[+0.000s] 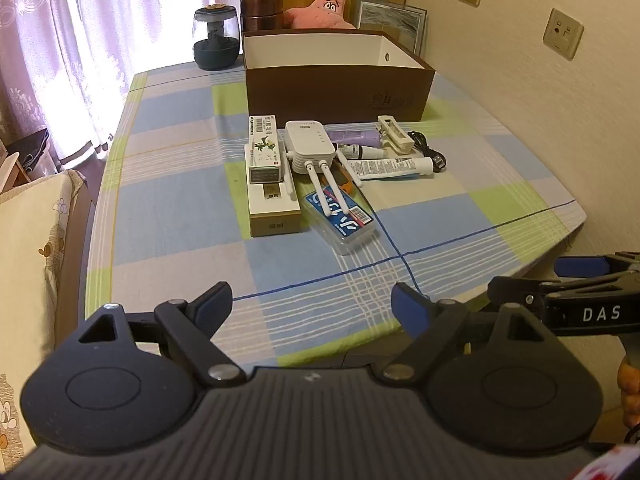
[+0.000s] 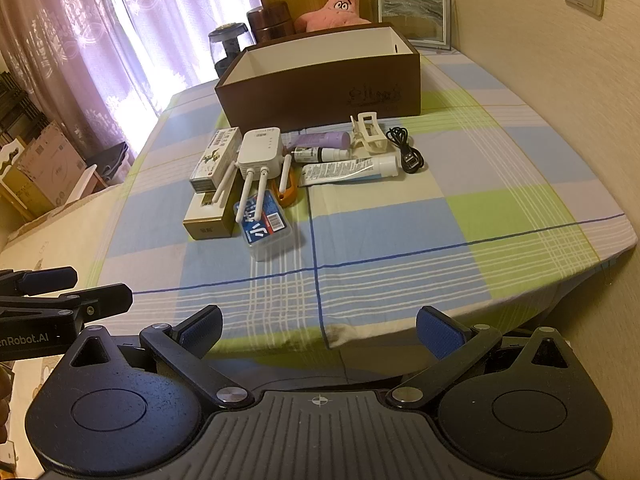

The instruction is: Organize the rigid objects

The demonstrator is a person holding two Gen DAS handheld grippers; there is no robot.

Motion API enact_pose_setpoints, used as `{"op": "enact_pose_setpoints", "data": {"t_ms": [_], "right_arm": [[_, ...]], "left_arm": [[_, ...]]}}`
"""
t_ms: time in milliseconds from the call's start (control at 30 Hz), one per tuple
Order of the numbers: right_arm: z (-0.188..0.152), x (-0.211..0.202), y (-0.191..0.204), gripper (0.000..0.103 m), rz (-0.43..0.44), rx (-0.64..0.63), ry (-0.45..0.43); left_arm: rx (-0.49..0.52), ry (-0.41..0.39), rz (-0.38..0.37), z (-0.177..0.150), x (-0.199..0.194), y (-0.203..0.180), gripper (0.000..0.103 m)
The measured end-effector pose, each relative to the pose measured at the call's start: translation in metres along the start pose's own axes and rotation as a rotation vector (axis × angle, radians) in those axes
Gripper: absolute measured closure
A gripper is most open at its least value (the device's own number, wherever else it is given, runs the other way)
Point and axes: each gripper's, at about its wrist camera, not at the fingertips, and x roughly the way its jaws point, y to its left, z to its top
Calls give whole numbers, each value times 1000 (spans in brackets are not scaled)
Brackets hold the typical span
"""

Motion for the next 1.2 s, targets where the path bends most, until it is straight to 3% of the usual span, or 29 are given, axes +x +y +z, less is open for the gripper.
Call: {"op": "enact_pose_setpoints", "data": {"t_ms": [1200], "right_arm": [[7,6,-4,2,4,-2,5]], "left_arm": [[-4,5,2,4,4,-1,19]]}}
